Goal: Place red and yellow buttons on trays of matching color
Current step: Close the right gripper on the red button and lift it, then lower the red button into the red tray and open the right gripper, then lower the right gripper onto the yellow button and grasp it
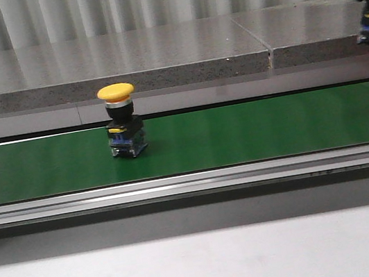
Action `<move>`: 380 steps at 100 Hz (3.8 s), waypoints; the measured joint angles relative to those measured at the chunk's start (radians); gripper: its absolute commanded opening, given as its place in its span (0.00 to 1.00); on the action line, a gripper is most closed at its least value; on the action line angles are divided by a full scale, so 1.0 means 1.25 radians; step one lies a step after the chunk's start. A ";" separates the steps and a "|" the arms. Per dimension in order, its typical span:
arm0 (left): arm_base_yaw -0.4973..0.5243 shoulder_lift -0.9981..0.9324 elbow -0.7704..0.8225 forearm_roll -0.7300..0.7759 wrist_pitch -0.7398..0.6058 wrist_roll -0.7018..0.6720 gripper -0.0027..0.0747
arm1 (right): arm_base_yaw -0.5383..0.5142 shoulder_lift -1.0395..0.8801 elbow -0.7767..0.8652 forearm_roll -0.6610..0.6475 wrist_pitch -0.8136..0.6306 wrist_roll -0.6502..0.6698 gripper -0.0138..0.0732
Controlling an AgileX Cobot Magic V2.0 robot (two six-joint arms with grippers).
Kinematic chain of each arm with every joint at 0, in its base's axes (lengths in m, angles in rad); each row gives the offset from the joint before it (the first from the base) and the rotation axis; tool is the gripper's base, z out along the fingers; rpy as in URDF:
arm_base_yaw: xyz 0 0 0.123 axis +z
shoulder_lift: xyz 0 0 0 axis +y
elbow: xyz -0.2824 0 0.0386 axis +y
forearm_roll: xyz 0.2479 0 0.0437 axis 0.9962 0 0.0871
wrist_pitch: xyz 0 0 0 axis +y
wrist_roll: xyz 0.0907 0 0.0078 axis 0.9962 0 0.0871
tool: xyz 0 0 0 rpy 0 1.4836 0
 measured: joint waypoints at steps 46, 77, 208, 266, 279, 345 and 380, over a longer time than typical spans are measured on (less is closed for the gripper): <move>0.000 0.000 0.000 0.000 0.000 0.000 0.01 | -0.276 0.000 -0.002 -0.002 -0.030 0.024 0.23; 0.000 0.000 0.000 0.000 0.000 0.000 0.01 | -0.394 0.000 -0.002 -0.003 -0.085 0.090 0.23; 0.000 0.000 0.000 0.000 0.001 0.000 0.01 | -0.452 0.356 -0.106 0.090 -0.238 0.138 0.44; 0.000 0.000 0.000 0.000 0.001 0.000 0.01 | -0.452 0.315 -0.110 0.113 -0.274 0.139 0.75; 0.000 0.000 0.000 0.000 0.001 0.000 0.01 | -0.452 0.266 -0.110 0.113 -0.274 0.135 0.75; 0.000 0.000 0.000 0.000 0.002 0.000 0.01 | -0.377 -0.044 0.116 0.113 -0.185 0.072 0.75; 0.000 0.000 0.000 0.000 0.002 0.000 0.01 | -0.229 -0.180 0.215 0.095 -0.131 0.064 0.84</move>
